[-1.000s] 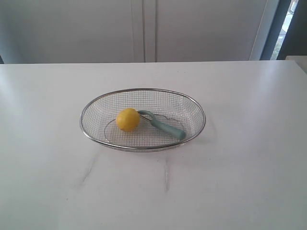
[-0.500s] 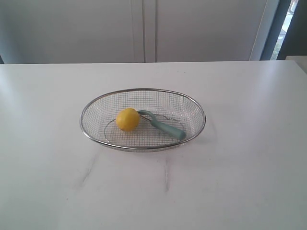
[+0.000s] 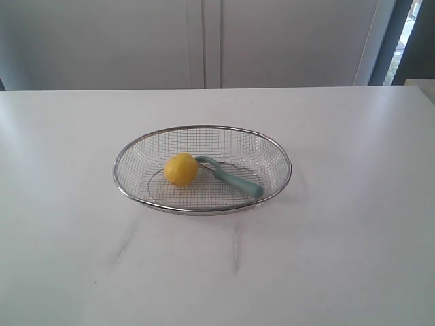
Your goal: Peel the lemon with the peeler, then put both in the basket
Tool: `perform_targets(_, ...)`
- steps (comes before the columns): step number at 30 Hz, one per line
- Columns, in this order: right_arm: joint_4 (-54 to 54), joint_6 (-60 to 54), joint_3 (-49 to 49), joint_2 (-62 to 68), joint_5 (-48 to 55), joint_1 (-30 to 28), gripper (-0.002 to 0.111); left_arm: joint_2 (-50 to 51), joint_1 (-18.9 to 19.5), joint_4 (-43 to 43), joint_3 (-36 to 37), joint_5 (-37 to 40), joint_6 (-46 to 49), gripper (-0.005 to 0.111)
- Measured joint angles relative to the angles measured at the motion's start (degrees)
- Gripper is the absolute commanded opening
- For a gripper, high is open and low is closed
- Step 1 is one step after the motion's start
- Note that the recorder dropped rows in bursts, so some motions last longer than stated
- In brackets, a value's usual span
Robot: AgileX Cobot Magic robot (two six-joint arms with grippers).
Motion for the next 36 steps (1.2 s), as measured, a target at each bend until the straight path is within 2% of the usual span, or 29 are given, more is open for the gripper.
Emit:
perform_targets(13, 0.1, -0.09, 7.8, 0.0, -0.97, 0.0, 0.0, 0.0, 0.0, 0.0, 0.0, 0.0, 0.0, 0.0)
perform_targets(36, 0.21, -0.09, 8.06, 0.0, -2.07, 0.0, 0.0, 0.0, 0.0, 0.0, 0.0, 0.0, 0.0, 0.0)
